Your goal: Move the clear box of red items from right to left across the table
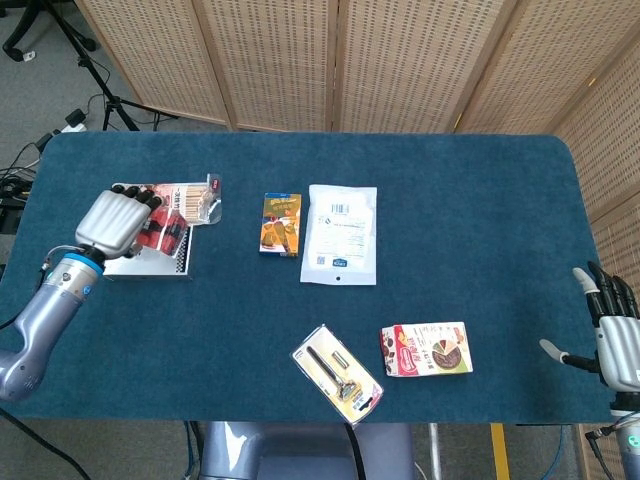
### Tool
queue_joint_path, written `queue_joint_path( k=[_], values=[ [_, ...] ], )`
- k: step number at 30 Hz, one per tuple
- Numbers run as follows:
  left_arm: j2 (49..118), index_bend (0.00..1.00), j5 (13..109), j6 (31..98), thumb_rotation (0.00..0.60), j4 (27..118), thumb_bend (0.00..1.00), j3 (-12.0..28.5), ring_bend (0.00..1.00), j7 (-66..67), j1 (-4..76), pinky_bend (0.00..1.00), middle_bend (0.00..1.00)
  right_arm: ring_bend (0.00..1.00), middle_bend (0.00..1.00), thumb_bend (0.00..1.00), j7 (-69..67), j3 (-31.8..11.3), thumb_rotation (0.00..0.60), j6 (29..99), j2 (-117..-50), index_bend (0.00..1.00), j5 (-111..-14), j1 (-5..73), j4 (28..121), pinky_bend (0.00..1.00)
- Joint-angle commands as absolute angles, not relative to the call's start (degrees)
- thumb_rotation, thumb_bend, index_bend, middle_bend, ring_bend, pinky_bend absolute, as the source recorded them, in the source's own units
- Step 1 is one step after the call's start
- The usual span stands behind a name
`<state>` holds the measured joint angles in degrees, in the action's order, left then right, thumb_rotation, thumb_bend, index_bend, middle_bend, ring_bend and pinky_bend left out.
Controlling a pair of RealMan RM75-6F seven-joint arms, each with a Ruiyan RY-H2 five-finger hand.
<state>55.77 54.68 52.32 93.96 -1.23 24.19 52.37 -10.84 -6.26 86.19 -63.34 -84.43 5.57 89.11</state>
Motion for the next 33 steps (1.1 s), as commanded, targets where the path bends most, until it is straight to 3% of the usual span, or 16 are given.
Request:
queue_joint_path(
  k=[1, 14, 33],
  values=[
    [54.0, 0.69, 56.2, 53.0, 0.6, 91.3, 0.38, -2.0, 0.27, 21.8, 49.8, 0.31, 0.31, 0.0, 0.0, 0.03, -10.7, -6.3, 0.6, 86.0, -63.4, 0.0, -84.4, 5.6, 89.1, 0.0],
    [51.4, 0.69, 60.4, 52.3, 0.6, 80.4, 0.38, -2.8, 0.27, 11.1, 41.5, 0.31, 0.31, 0.0, 0.0, 0.03, -9.7, -6.1, 0.6, 85.9, -63.5, 0.0, -84.6, 5.5, 89.3, 0.0],
    [58.9, 0.69, 68.7, 49.5, 0.6, 65.3, 0.38, -2.3, 0.27, 1.3, 35.1, 0.31, 0.31, 0.0, 0.0, 0.03, -9.1, -6.3, 0.6, 85.4, -63.7, 0.0, -84.1, 5.5, 89.2, 0.0]
  ],
)
